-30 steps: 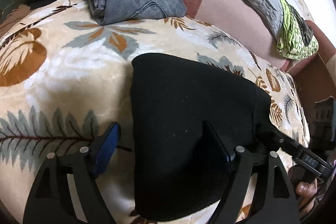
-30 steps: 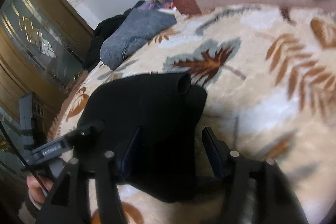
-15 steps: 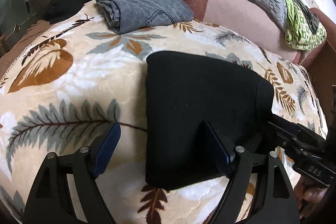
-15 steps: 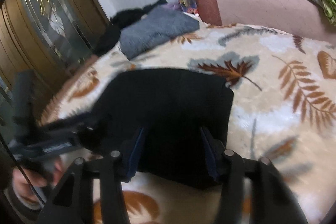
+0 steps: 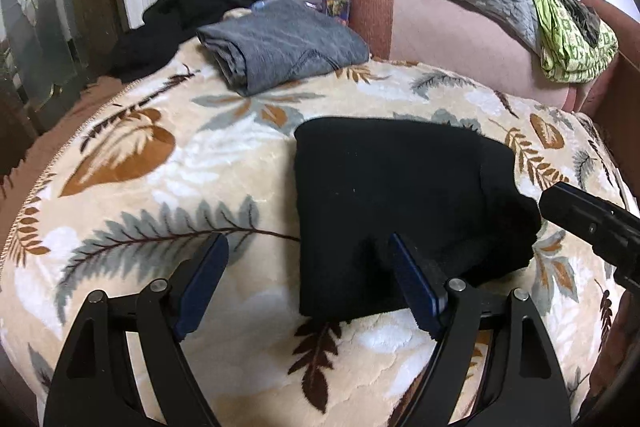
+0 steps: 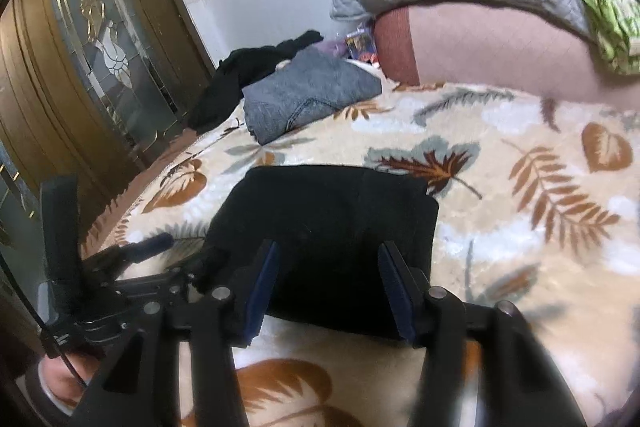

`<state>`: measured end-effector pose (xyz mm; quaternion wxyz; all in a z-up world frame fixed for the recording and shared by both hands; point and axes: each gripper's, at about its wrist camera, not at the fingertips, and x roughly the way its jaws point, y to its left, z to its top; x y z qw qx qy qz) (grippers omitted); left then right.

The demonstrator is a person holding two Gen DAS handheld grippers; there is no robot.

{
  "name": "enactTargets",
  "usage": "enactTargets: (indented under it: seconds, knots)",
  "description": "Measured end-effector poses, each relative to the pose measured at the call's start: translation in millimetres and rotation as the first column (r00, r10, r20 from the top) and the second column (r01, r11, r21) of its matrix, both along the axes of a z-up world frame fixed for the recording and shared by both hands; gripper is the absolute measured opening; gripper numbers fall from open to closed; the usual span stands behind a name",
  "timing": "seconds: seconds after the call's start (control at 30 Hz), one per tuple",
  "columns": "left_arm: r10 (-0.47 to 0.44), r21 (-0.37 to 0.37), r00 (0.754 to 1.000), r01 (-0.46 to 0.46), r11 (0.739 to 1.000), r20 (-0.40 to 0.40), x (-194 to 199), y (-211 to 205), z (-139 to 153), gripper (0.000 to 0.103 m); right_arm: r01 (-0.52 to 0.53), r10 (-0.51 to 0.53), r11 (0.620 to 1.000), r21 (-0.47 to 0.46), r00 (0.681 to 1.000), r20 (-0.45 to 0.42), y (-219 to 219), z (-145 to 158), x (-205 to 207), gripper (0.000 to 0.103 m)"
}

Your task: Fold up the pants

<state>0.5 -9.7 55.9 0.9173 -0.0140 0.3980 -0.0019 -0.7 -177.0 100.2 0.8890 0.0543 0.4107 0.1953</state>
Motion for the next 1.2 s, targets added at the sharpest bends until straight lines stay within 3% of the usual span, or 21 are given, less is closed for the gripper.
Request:
enactTargets:
  seconds: [0.13, 0.43, 0.77, 1.2]
  knots:
    - [0.022, -0.003, 0.999, -0.022, 1.0, 0.047, -13.4, 5.9, 13.3, 0.083, -0.008, 0.01, 0.999, -0.031, 0.999, 0.045, 8.1, 10.6, -8.0, 0.068]
    - [0.069, -0.021, 0.994, -0.067, 0.997, 0.089, -34.2, 13.2, 33.7, 0.083, 0.007, -0.004, 0.999, -0.032, 0.996, 0.092, 11.1, 25.4, -27.9, 0.078]
    - [0.097, -0.038, 0.987, -0.092, 0.995, 0.125, -54.5, 14.5, 44.5, 0.083, 0.018, -0.015, 0.999, -0.032, 0.995, 0.098, 8.9, 31.2, -41.8, 0.082]
    - [0.094, 0.001, 0.988, -0.095, 0.995, 0.124, -60.7, 6.0, 41.0, 0.083, 0.038, -0.036, 0.999, -0.027, 0.997, 0.069, 2.7, 25.7, -47.5, 0.082]
